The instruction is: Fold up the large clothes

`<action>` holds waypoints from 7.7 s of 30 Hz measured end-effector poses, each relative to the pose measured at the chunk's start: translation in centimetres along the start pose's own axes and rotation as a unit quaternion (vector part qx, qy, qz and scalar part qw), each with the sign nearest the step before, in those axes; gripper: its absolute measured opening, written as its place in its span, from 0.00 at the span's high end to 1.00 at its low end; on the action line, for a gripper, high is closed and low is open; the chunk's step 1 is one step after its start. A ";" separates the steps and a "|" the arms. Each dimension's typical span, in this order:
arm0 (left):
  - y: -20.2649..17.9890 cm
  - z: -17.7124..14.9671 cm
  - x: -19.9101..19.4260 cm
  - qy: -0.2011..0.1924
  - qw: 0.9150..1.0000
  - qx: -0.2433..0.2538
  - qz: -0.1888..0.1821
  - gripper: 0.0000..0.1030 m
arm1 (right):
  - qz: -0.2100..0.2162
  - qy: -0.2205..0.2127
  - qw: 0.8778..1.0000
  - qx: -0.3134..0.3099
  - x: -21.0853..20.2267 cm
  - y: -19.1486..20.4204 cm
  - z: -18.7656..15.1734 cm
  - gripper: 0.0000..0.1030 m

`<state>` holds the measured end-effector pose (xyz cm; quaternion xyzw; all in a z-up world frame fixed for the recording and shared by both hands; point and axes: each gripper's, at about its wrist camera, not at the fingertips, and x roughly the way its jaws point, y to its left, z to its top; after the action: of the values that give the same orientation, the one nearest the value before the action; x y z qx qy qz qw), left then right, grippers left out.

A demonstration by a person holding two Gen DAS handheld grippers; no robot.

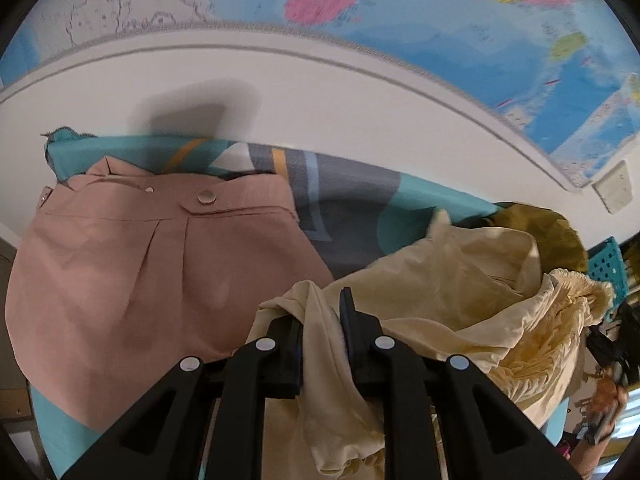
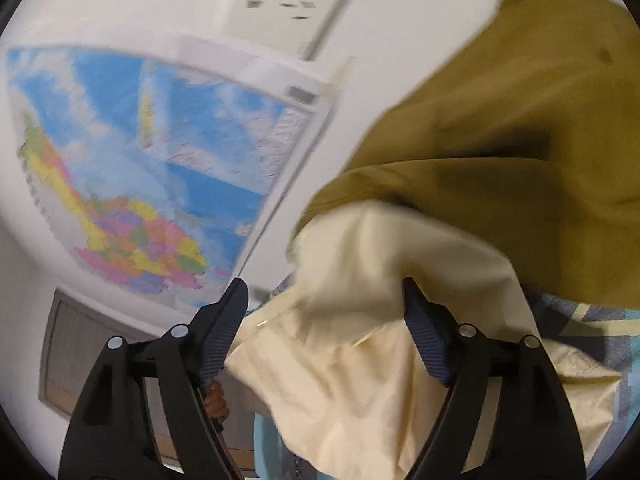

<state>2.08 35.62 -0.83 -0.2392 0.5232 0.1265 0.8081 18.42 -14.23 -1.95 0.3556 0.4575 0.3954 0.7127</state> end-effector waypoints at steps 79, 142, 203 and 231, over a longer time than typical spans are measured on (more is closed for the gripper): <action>0.6 -22.5 -9.8 -0.153 0.977 0.143 -0.033 0.16 | -0.336 -0.056 0.904 -0.257 -12.5 2.3 -14.2 0.18; -3.5 -17.2 1.1 -0.119 0.980 0.158 0.023 0.19 | -0.203 -0.033 0.967 -0.152 -16.5 -9.5 -16.8 0.70; -0.4 -23.2 -0.3 -0.112 0.989 0.089 0.046 0.10 | -0.170 0.066 0.940 -0.289 -0.1 0.6 -20.2 0.47; -0.2 -29.9 -2.9 -0.070 0.993 0.077 -0.055 0.12 | -0.147 0.122 0.807 -0.558 4.2 10.3 -32.7 0.24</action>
<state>-22.48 20.07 -8.22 -0.1955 0.4596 0.0577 0.8644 -13.40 -1.26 -5.36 -0.2260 0.2875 0.5132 0.7764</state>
